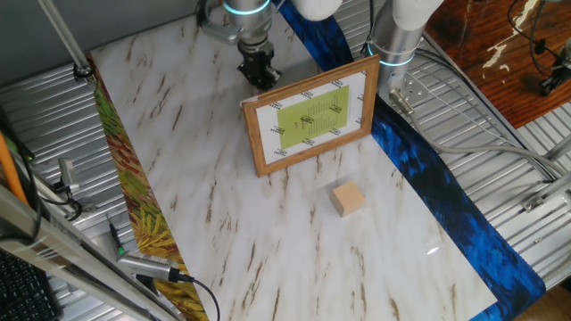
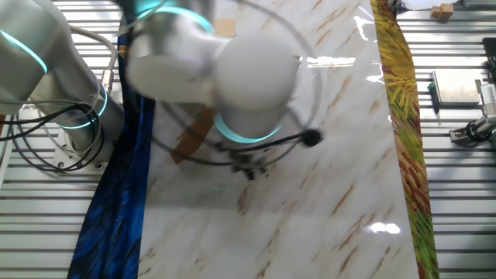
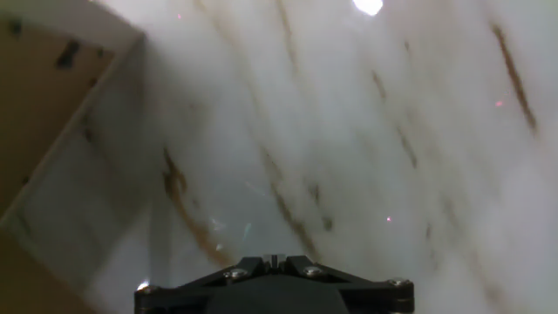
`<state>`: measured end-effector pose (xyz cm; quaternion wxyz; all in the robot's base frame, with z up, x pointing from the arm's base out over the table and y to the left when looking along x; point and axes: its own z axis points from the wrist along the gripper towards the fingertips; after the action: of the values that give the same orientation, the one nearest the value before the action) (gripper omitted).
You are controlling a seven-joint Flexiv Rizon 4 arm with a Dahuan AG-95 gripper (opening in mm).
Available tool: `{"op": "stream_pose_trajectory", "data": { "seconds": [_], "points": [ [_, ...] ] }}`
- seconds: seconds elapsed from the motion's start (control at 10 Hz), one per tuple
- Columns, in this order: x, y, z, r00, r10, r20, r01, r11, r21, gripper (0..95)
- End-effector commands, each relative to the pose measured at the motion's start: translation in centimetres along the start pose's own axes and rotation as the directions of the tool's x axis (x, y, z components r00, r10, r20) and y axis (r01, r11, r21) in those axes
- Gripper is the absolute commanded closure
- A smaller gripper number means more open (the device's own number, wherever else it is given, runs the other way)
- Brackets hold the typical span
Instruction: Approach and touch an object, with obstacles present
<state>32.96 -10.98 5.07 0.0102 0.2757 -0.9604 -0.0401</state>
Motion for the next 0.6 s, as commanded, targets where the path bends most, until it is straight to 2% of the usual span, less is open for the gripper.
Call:
{"op": "stream_pose_trajectory", "data": {
  "seconds": [0.1, 0.6],
  "points": [
    [-0.02, -0.35, 0.27, 1.0, 0.004, 0.002, -0.004, 1.0, -0.003, 95.0],
    [0.03, -0.39, 0.3, 1.0, -0.002, 0.004, 0.002, 1.0, -0.003, 95.0]
  ]
}}
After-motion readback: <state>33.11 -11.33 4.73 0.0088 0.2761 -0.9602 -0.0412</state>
